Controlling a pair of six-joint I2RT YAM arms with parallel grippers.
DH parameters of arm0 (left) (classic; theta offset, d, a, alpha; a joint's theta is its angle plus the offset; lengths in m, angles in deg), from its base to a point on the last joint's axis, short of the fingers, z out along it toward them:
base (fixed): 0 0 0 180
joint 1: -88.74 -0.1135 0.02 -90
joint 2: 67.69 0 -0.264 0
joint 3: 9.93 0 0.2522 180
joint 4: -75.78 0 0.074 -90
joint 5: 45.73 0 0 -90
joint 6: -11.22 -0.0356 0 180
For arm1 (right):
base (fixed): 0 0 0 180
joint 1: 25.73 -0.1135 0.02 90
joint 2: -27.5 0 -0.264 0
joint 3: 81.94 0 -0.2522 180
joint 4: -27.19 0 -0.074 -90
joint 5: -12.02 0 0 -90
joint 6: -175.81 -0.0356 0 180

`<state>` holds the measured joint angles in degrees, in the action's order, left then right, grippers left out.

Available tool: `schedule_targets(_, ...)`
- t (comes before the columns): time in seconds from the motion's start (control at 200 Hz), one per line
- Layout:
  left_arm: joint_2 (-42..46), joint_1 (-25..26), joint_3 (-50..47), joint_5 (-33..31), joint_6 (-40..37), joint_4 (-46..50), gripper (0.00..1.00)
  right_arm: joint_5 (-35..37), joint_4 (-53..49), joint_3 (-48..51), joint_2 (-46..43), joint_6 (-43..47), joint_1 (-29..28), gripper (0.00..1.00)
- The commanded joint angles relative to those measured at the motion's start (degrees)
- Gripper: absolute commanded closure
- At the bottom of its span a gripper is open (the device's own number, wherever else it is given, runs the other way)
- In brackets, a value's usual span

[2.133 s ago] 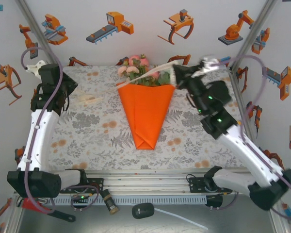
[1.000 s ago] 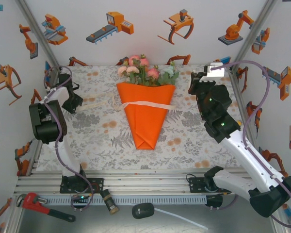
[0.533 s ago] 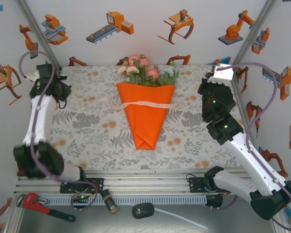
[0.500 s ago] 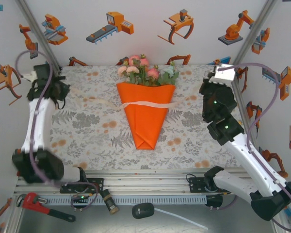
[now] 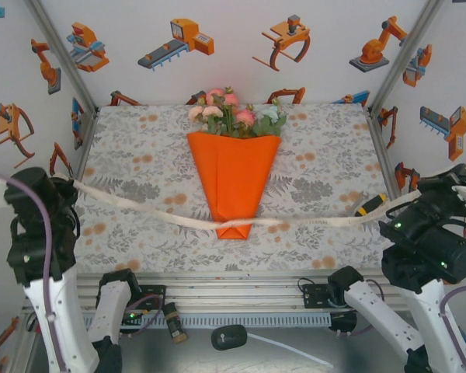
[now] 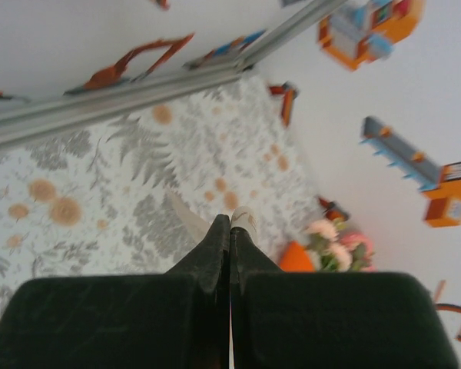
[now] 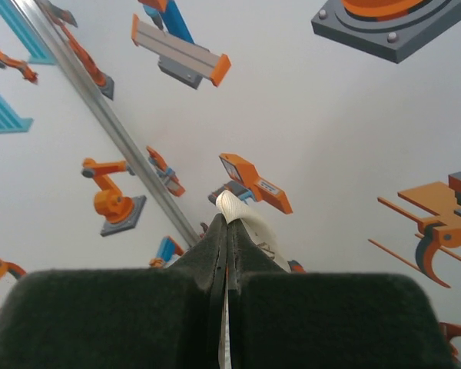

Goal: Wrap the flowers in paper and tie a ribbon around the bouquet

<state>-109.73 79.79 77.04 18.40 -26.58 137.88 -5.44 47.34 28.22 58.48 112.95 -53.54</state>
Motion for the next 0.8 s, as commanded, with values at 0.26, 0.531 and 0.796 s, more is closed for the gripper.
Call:
schedule_targets(0.26,-12.3,-0.6,-15.3,13.3,3.9,-11.6,1.00,-1.1,-18.0,3.1,19.5,-19.8,9.8,1.00)
schedule_targets(0.531,-26.6,-1.2,-20.9,18.4,3.5,-23.0,0.99,-16.6,-39.4,3.2,31.5,-51.8,25.3,1.00)
schedule_targets(0.796,-44.2,-1.2,-13.5,20.8,2.4,-28.2,0.94,-27.4,-34.9,-5.1,50.4,-52.2,34.9,1.00)
